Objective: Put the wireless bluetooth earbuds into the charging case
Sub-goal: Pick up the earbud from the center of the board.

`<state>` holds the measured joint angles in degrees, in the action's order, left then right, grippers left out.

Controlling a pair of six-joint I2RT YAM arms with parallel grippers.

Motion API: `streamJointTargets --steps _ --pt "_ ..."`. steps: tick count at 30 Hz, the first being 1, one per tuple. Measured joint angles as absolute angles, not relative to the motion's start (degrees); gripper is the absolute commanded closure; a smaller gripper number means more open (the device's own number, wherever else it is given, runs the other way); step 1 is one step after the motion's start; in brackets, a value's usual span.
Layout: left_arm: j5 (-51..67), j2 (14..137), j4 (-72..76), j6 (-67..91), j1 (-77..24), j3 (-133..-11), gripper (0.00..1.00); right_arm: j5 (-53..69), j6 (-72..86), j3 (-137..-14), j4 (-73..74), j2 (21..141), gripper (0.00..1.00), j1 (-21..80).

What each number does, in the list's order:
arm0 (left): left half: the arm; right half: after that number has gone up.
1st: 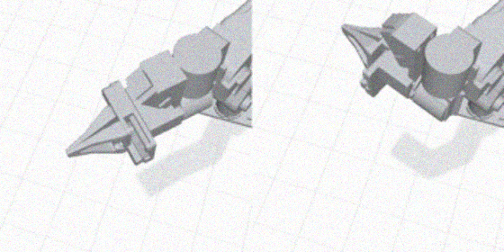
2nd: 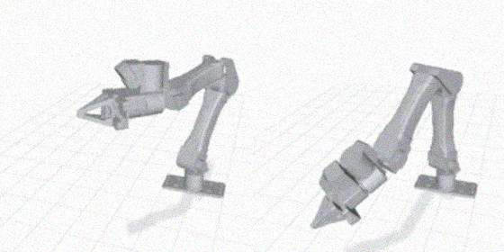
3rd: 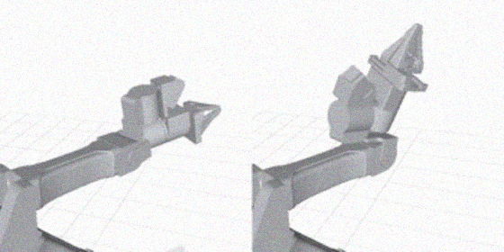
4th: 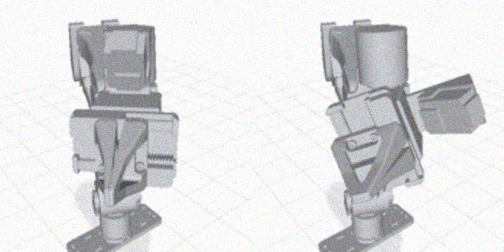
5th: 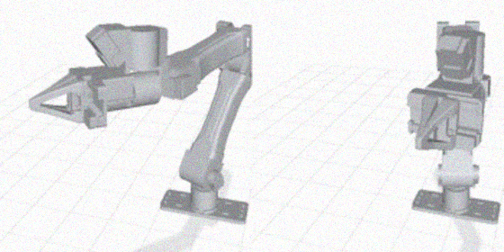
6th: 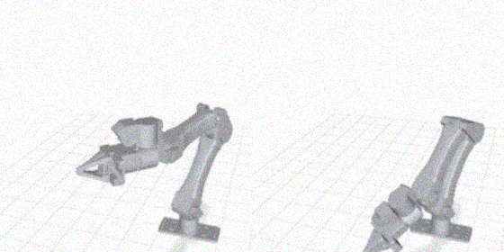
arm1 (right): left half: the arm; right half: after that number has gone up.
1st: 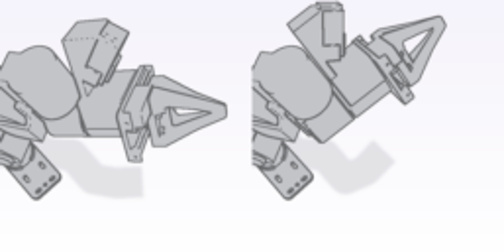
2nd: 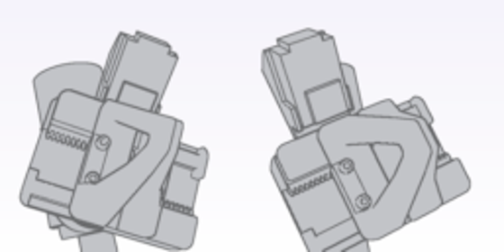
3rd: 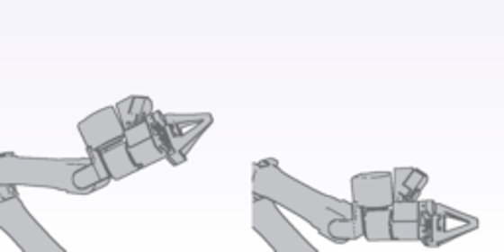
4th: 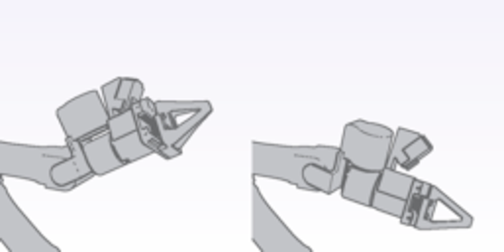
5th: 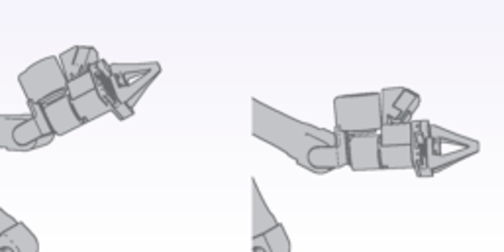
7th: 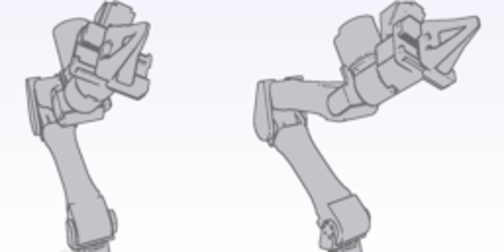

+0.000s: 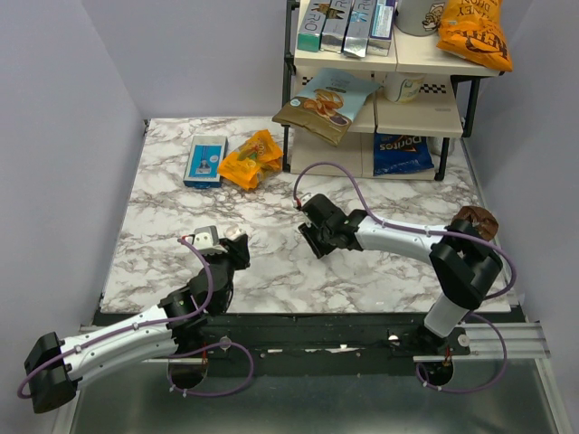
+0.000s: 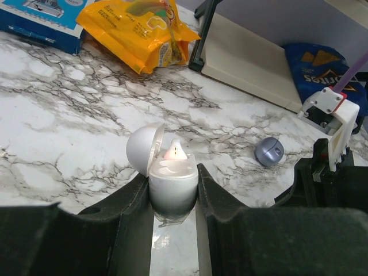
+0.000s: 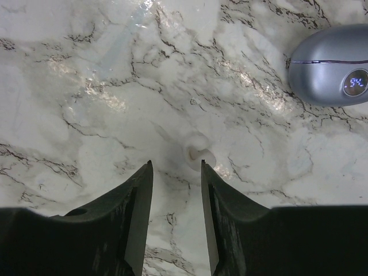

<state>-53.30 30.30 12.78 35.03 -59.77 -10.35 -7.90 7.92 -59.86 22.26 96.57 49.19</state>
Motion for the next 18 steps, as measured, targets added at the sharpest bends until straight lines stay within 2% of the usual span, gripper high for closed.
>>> streamJointTargets --steps 18 --pt "-53.3 30.0 12.8 35.0 -59.8 -9.7 1.0 -8.6 7.9 -60.7 22.2 98.9 0.5 49.2"
